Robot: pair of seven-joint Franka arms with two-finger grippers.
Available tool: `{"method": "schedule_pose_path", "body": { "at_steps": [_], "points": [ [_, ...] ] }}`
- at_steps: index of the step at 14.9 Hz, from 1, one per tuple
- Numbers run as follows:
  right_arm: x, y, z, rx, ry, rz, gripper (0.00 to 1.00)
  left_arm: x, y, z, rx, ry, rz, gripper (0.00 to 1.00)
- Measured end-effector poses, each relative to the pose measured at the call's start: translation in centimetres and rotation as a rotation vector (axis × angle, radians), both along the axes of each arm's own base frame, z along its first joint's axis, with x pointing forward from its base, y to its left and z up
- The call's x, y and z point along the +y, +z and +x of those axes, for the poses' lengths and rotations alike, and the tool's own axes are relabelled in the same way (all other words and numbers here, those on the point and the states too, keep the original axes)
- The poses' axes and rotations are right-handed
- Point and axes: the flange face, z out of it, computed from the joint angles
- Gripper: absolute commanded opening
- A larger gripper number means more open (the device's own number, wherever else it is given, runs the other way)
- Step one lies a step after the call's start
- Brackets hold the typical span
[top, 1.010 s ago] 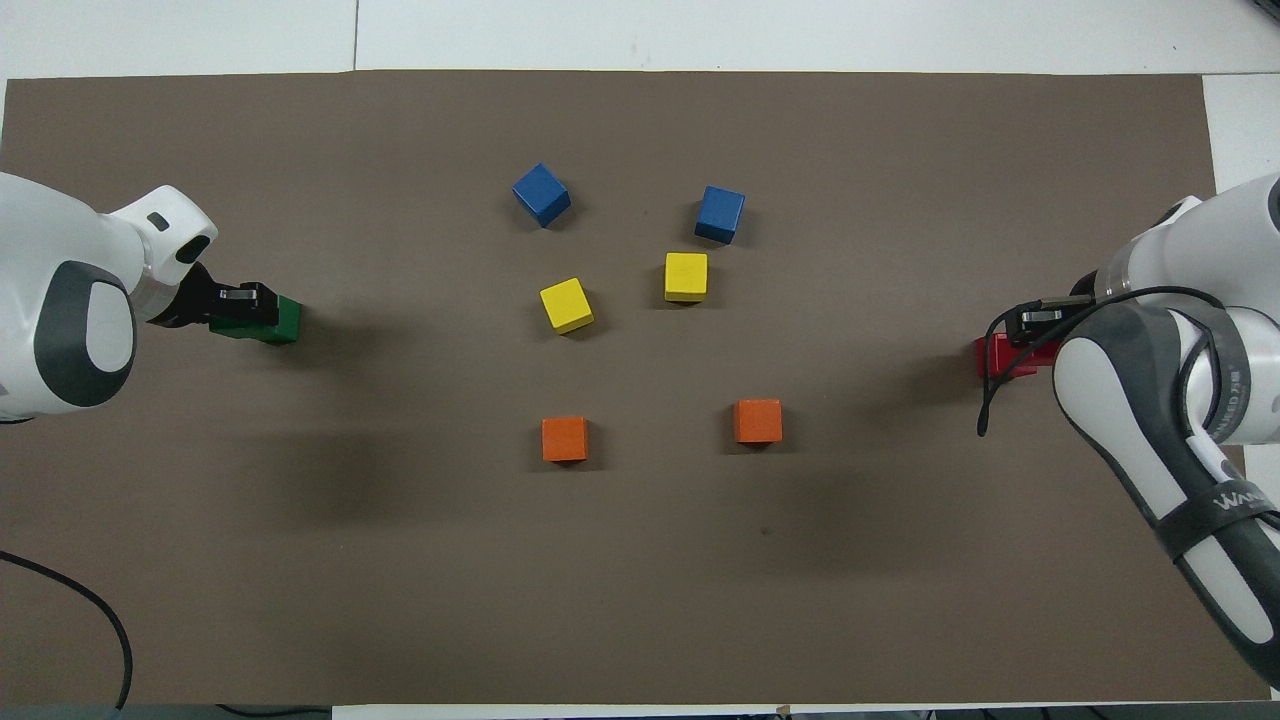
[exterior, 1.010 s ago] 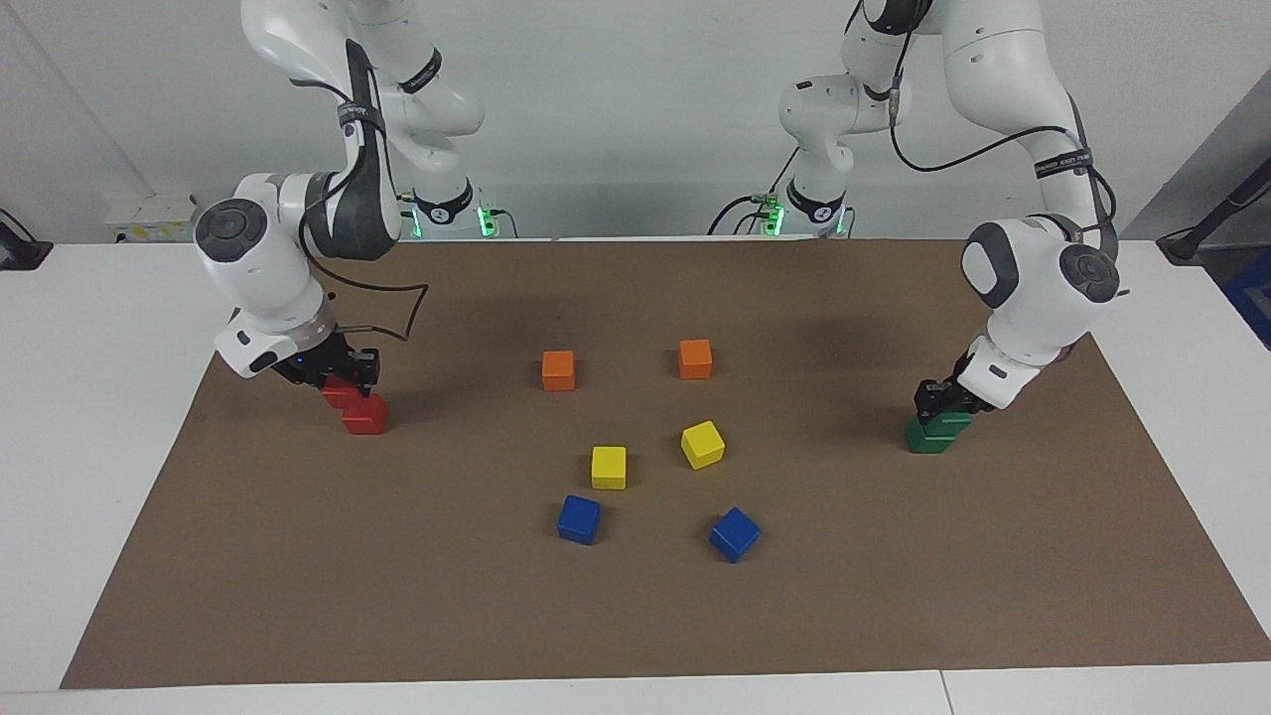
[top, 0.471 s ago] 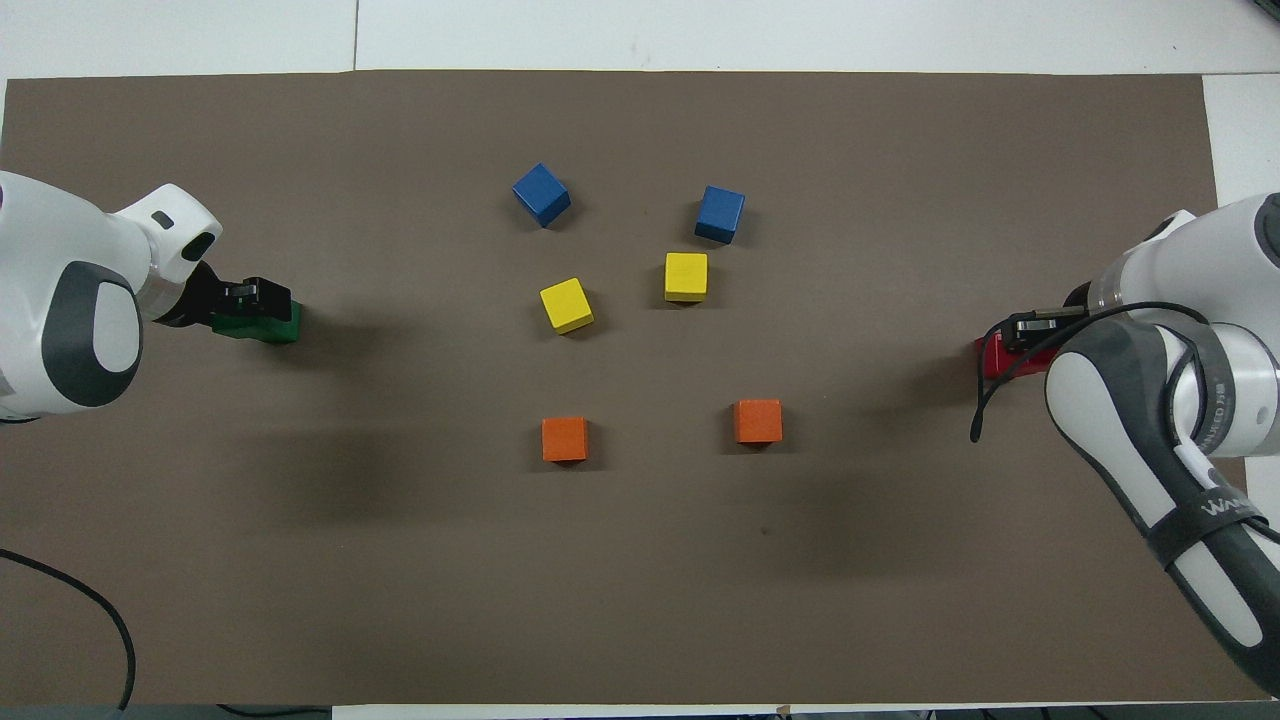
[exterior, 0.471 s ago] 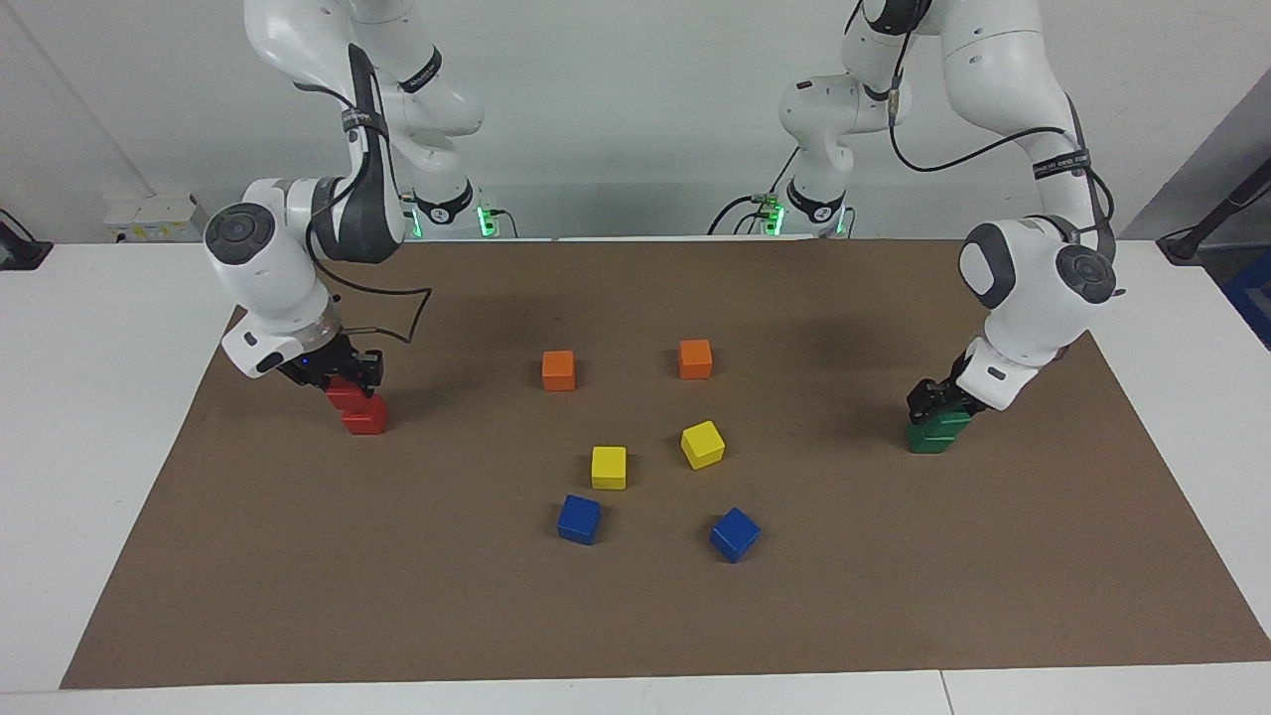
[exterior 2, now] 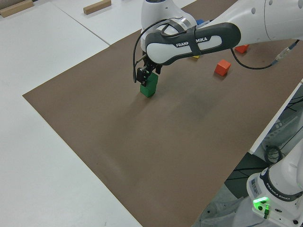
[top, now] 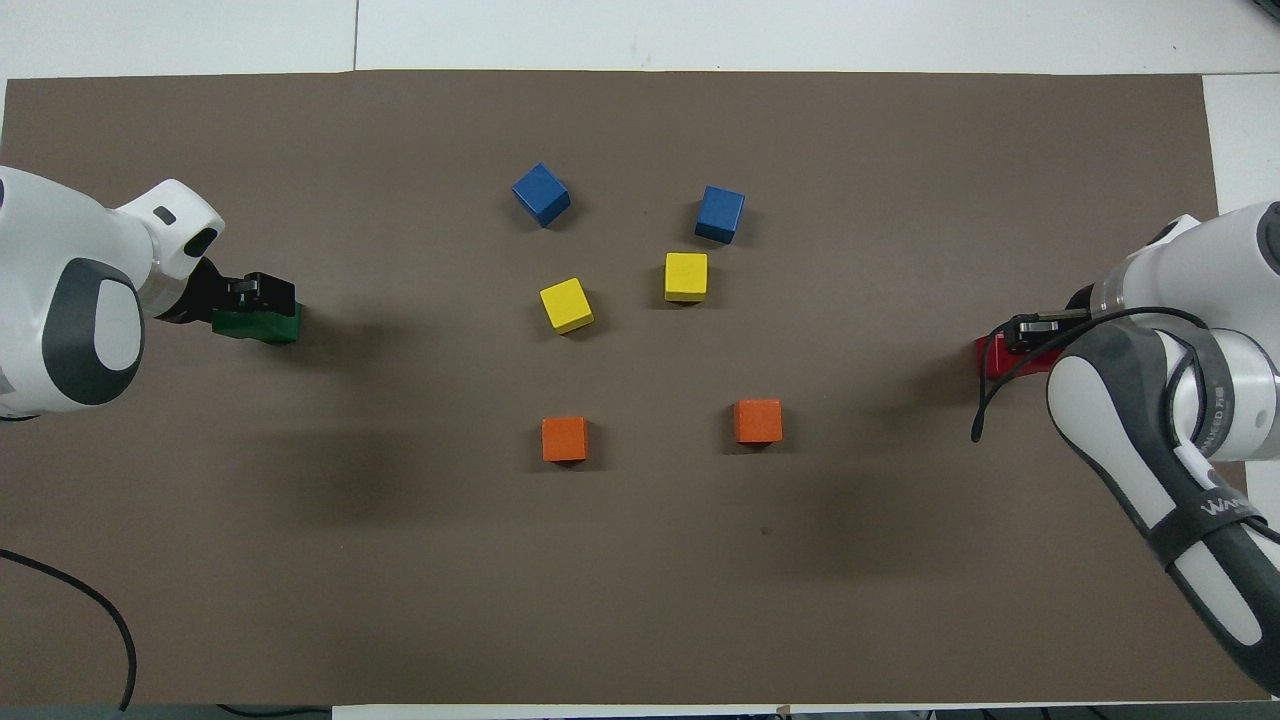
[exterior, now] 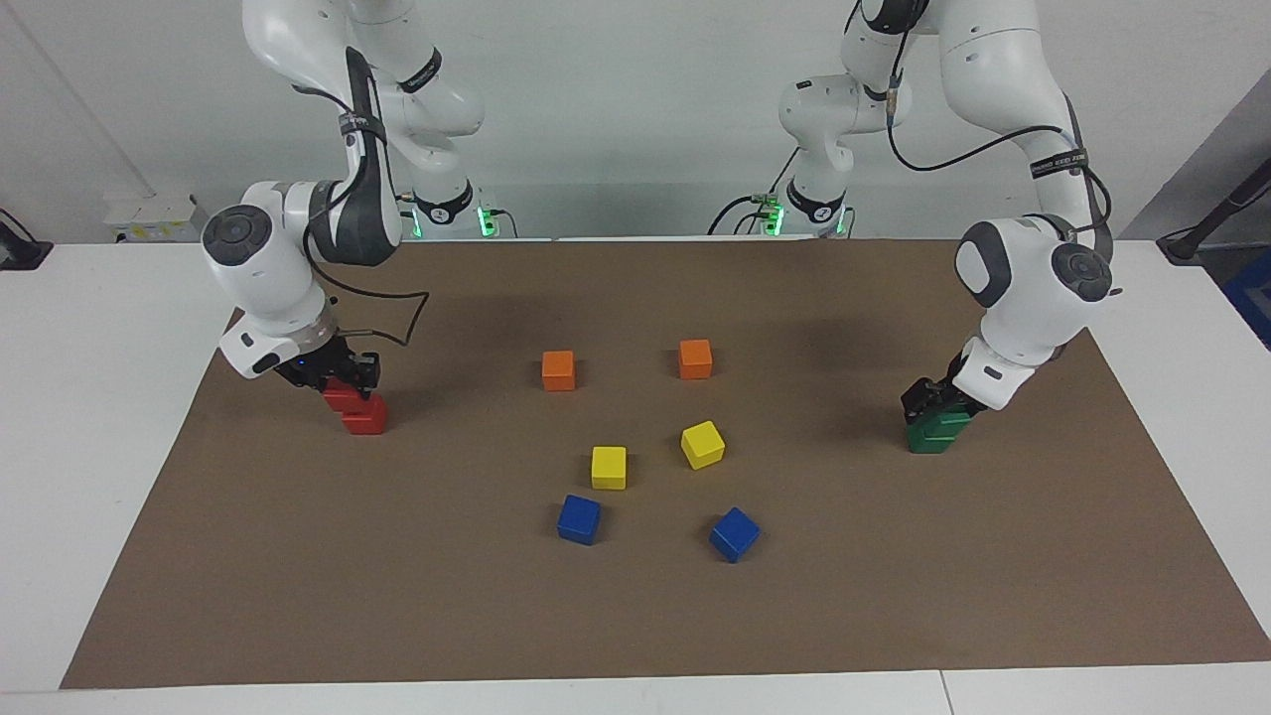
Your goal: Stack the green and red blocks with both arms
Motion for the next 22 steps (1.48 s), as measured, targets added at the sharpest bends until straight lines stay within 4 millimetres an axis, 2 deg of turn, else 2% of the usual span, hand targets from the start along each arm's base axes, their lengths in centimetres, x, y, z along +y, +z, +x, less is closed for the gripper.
{"method": "schedule_pose_path", "body": {
  "at_steps": [2,7,11,13,15,22],
  "points": [
    [0.0,-0.4,-0.2,-0.002,0.001,0.001,0.00,0.0,1.9,-0.1,0.016,-0.003,-0.001,1.00],
    [0.0,-0.6,-0.2,0.000,0.001,0.001,0.00,0.3,8.8,-1.4,0.047,-0.019,0.026,1.00],
    [0.1,-1.1,-0.3,-0.001,0.002,0.002,0.00,0.3,15.7,-5.0,0.055,-0.022,0.032,1.00],
    [0.1,-1.2,-0.3,-0.002,0.002,0.002,0.00,0.1,18.1,-7.0,0.076,-0.025,0.034,1.00],
    [0.1,-1.2,-0.3,-0.001,0.002,0.002,0.00,0.0,18.8,-8.0,0.095,-0.029,0.034,1.00],
    [0.1,-1.5,-0.3,0.000,0.002,0.003,0.00,-0.3,18.2,-8.2,0.113,-0.034,0.035,1.00]
  ]
}}
